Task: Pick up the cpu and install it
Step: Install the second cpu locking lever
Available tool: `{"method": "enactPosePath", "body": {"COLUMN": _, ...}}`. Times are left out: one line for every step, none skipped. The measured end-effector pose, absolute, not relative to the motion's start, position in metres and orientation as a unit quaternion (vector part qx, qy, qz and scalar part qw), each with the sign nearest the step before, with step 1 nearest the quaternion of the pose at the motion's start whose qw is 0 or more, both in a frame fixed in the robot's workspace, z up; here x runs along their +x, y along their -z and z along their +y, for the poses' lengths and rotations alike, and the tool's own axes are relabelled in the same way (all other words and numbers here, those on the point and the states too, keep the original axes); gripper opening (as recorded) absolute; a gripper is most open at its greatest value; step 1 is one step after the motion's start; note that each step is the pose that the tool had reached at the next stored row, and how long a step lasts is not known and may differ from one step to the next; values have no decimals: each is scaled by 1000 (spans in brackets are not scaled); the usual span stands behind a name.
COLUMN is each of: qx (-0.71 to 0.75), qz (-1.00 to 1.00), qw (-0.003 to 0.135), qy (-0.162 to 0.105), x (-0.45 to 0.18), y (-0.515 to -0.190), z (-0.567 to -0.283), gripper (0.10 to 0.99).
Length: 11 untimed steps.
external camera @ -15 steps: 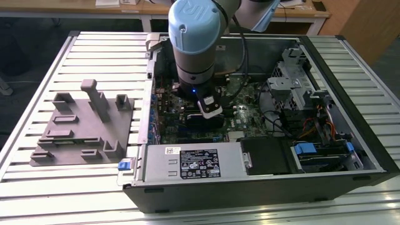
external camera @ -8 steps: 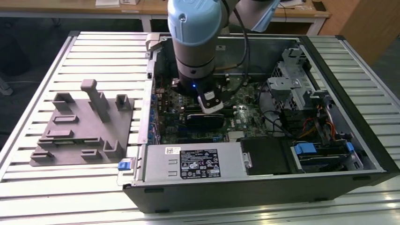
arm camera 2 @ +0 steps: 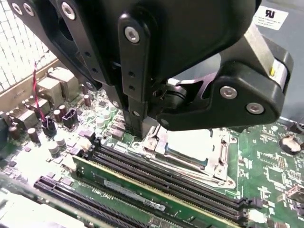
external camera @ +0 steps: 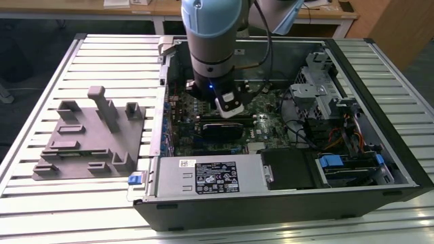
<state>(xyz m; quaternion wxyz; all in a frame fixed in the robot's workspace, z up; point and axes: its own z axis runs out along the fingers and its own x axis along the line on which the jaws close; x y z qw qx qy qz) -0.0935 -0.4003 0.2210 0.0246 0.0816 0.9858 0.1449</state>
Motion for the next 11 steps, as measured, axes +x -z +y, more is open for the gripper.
{"method": "enactPosePath", "body": {"qx": 82, "qz": 986, "qw": 25, "qy": -140, "x": -94, "y": -221, "z": -400, "gripper": 106}}
{"method": "enactPosePath", "body": {"qx": 81, "qz": 987, "qw": 25, "qy": -134, "x": -93, "y": -222, "z": -400, "gripper": 106}}
{"method": "enactPosePath", "body": {"qx": 81, "qz": 988, "qw": 26, "qy": -128, "x": -93, "y": -222, "z": -400, "gripper": 106}}
{"method": "enactPosePath", "body": {"qx": 81, "qz": 989, "qw": 26, "qy": -123, "x": -93, "y": -222, "z": -400, "gripper": 106}}
{"method": "enactPosePath", "body": {"qx": 81, "qz": 989, "qw": 27, "qy": -120, "x": -92, "y": -222, "z": -399, "gripper": 106}}
{"method": "enactPosePath", "body": {"qx": 81, "qz": 989, "qw": 27, "qy": -119, "x": -91, "y": -222, "z": -399, "gripper": 106}}
{"method": "enactPosePath", "body": {"qx": 81, "qz": 989, "qw": 27, "qy": -117, "x": -90, "y": -222, "z": -398, "gripper": 106}}
{"method": "enactPosePath", "body": {"qx": 81, "qz": 990, "qw": 27, "qy": -117, "x": -88, "y": -222, "z": -397, "gripper": 106}}
{"method": "enactPosePath", "body": {"qx": 81, "qz": 990, "qw": 27, "qy": -116, "x": -86, "y": -222, "z": -396, "gripper": 106}}
{"method": "enactPosePath", "body": {"qx": 81, "qz": 990, "qw": 27, "qy": -115, "x": -84, "y": -222, "z": -395, "gripper": 106}}
{"method": "enactPosePath", "body": {"qx": 81, "qz": 990, "qw": 27, "qy": -114, "x": -82, "y": -222, "z": -394, "gripper": 106}}
